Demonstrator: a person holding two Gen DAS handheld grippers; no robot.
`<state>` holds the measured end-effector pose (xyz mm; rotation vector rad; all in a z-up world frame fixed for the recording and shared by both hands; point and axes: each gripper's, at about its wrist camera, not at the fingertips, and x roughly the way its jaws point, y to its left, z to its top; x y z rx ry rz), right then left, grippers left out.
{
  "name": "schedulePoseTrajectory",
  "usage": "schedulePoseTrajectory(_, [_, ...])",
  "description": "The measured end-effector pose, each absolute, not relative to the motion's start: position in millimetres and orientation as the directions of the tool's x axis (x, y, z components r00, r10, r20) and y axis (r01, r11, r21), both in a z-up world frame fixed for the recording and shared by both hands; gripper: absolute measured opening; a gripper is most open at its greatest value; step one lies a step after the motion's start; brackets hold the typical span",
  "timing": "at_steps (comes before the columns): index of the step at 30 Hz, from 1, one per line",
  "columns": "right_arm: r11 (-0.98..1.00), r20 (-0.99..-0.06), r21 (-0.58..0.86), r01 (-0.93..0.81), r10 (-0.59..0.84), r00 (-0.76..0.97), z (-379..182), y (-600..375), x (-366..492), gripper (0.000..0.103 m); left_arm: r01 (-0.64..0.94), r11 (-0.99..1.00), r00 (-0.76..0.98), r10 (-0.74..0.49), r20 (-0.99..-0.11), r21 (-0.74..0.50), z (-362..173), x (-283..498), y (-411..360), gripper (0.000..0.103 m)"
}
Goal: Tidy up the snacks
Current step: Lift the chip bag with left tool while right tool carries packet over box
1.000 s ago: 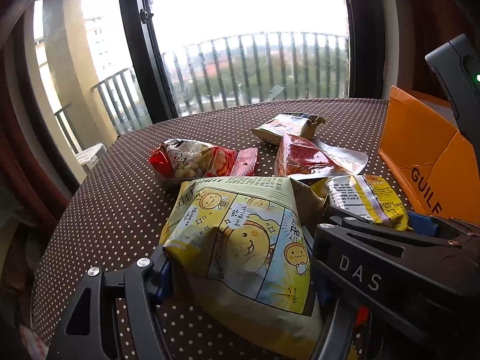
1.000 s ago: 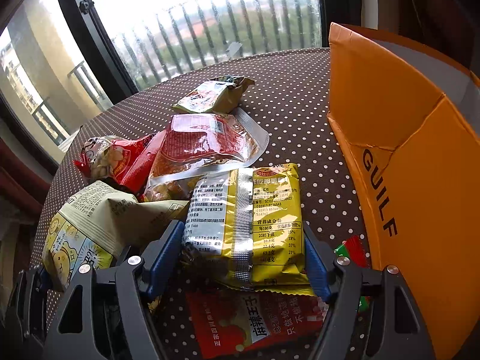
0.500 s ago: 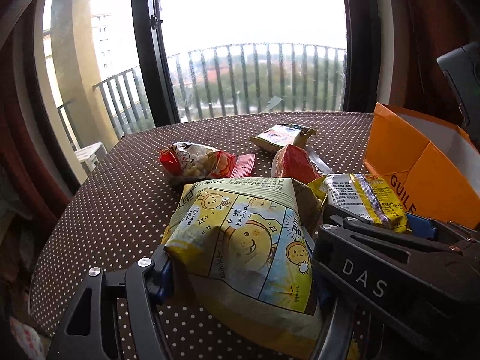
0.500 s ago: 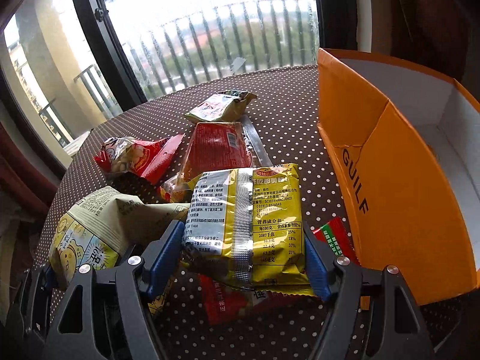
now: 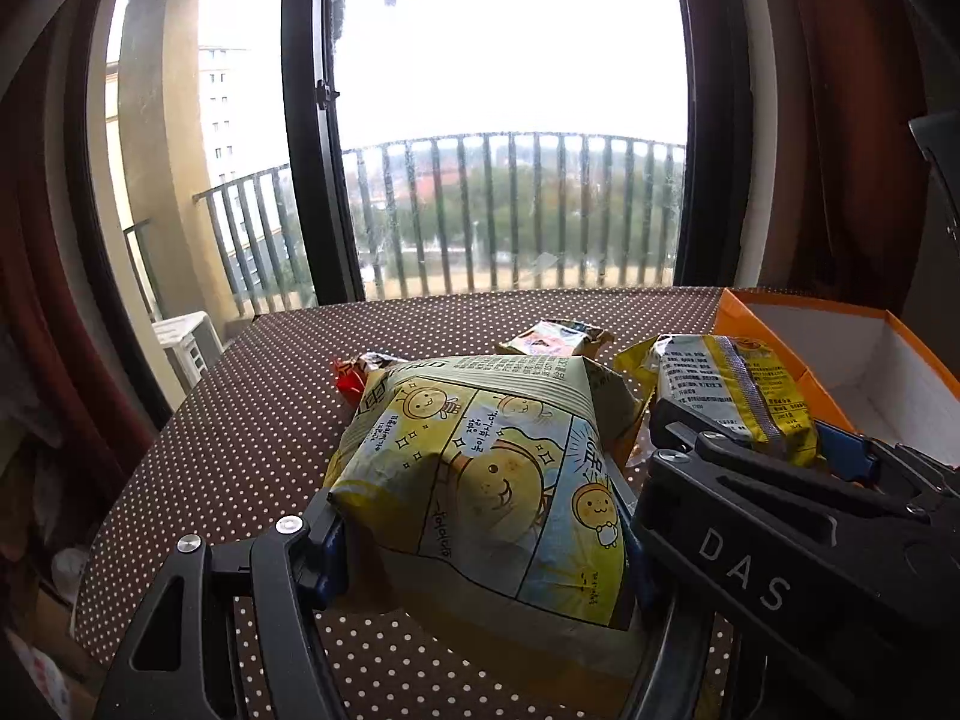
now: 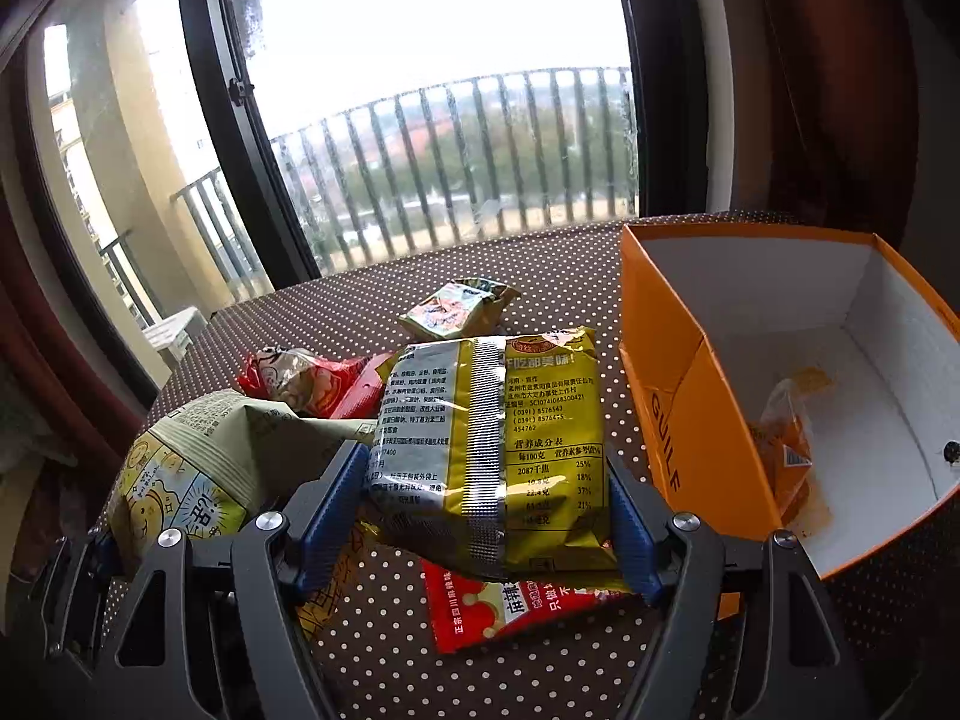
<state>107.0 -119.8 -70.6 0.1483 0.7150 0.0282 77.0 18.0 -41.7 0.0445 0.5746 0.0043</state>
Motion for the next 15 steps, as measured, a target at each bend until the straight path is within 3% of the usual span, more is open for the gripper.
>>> schedulePoseTrajectory(15, [0.989, -0.543, 0.144, 0.017, 0.065, 0.837, -29, -150, 85, 0.076, 0.028, 1.000, 0.886, -0.017, -0.464, 0.015, -7, 61, -8, 0.069])
